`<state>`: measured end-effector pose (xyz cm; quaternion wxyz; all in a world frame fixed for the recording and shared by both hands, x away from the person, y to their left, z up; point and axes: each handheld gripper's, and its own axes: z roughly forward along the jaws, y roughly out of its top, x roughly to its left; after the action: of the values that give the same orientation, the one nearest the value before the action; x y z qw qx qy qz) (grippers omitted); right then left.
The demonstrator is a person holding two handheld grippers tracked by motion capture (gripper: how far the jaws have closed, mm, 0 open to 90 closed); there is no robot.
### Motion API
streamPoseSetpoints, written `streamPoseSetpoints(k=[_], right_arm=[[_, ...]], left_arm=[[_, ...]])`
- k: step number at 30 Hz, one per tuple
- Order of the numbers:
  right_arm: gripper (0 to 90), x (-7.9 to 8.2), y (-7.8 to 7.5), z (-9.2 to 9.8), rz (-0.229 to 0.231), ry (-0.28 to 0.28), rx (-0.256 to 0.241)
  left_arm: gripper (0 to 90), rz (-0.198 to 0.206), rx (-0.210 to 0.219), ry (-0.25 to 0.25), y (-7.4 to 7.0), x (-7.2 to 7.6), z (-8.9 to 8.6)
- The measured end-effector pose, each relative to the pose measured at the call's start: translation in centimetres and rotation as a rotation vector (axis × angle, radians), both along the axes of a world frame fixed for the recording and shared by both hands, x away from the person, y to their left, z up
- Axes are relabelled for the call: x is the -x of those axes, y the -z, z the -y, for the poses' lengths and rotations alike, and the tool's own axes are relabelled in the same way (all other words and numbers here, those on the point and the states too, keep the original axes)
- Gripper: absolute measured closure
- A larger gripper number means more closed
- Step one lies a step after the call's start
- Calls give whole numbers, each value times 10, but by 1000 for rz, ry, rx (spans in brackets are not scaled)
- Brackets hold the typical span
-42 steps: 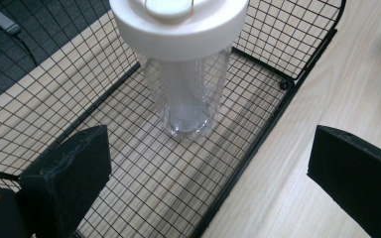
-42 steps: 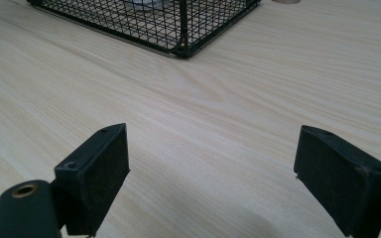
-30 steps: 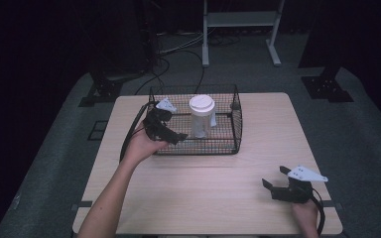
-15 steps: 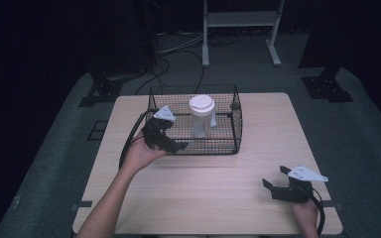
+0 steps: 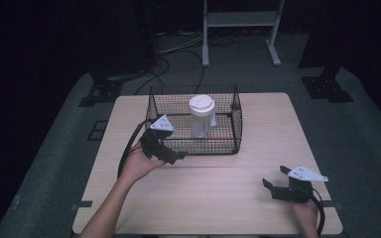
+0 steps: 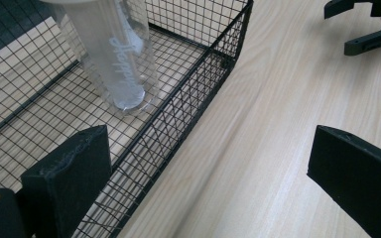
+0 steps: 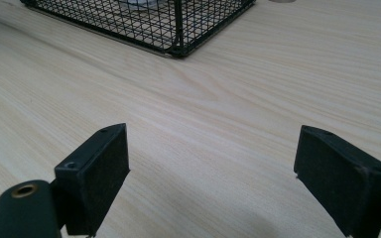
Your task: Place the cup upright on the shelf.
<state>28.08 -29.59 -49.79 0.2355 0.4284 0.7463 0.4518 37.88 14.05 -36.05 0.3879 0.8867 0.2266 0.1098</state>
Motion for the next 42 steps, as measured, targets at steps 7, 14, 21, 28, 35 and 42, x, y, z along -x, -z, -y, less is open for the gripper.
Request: streamPoseSetpoints(k=[7,14,21,28,35,42], right_arm=[[129,0,0,0,1,-2,2],[129,0,0,0,1,-1,4],[129,0,0,-1,0,1,4],[129,0,0,-1,-1,2,4],[129,0,0,-1,1,2,5],[129,1,0,-1,2,2,5]], left_arm=[[24,5,27,1,9,11,-7],[24,11,63,-3,19,22,-17],[24,36,92,-23,29,34,-28],[24,32,97,-36,42,45,-35],[24,41,101,-52,50,52,-42],[24,32,153,-79,60,58,-54]])
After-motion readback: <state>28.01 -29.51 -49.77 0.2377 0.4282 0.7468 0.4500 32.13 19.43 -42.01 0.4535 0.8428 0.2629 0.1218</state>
